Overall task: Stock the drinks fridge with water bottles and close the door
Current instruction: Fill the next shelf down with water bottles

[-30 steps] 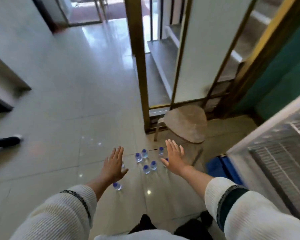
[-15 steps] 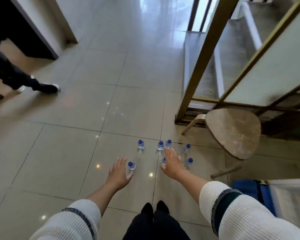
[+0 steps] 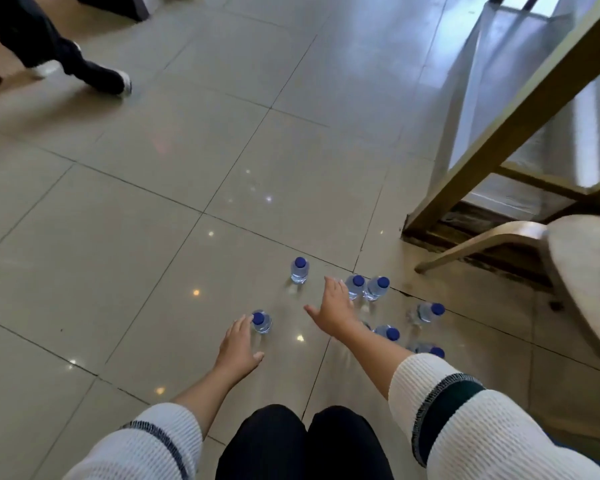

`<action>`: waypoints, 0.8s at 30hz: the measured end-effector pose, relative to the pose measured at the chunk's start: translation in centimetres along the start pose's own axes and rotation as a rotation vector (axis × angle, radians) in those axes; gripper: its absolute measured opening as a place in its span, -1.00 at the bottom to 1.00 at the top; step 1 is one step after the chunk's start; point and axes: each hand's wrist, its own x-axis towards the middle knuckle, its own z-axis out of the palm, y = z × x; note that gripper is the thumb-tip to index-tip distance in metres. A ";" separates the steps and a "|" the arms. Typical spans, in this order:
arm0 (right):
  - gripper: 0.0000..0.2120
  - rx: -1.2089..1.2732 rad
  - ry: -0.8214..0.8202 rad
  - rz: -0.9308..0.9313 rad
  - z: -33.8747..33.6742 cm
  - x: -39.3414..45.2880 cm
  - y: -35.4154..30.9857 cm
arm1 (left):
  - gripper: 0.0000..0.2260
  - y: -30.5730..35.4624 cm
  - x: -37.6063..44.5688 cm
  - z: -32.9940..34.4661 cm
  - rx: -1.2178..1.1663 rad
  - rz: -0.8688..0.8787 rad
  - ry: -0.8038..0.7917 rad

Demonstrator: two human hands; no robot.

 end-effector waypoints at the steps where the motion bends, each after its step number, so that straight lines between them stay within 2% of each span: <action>1: -0.17 0.016 0.004 0.005 1.4 2.1 0.5 | -0.21 -1.0 1.6 1.5 -0.041 -0.016 0.018; 6: -0.10 0.121 0.057 0.000 7.1 11.3 2.5 | -0.14 -5.2 8.8 7.8 -0.284 -0.057 0.128; 10: -0.02 0.265 0.110 -0.066 10.6 16.4 3.2 | -0.27 -7.0 12.9 11.6 -0.438 -0.007 0.263; 13: -0.06 0.382 0.162 -0.109 12.5 19.1 3.0 | -0.37 -7.6 14.9 13.2 -0.536 0.011 0.349; 15: -0.19 0.508 0.240 -0.102 13.5 20.6 2.9 | -0.48 -7.8 15.9 13.8 -0.551 0.031 0.406; 17: -0.41 0.586 0.285 -0.079 13.9 21.6 2.8 | -0.53 -7.6 16.8 13.6 -0.535 0.059 0.419; 21: -0.68 0.542 0.330 -0.097 12.8 21.0 3.2 | -0.54 -5.8 17.2 10.4 -0.548 0.078 0.408; 24: -0.79 0.493 0.303 -0.063 10.3 17.9 3.5 | -0.55 -3.2 15.3 6.3 -0.581 0.066 0.442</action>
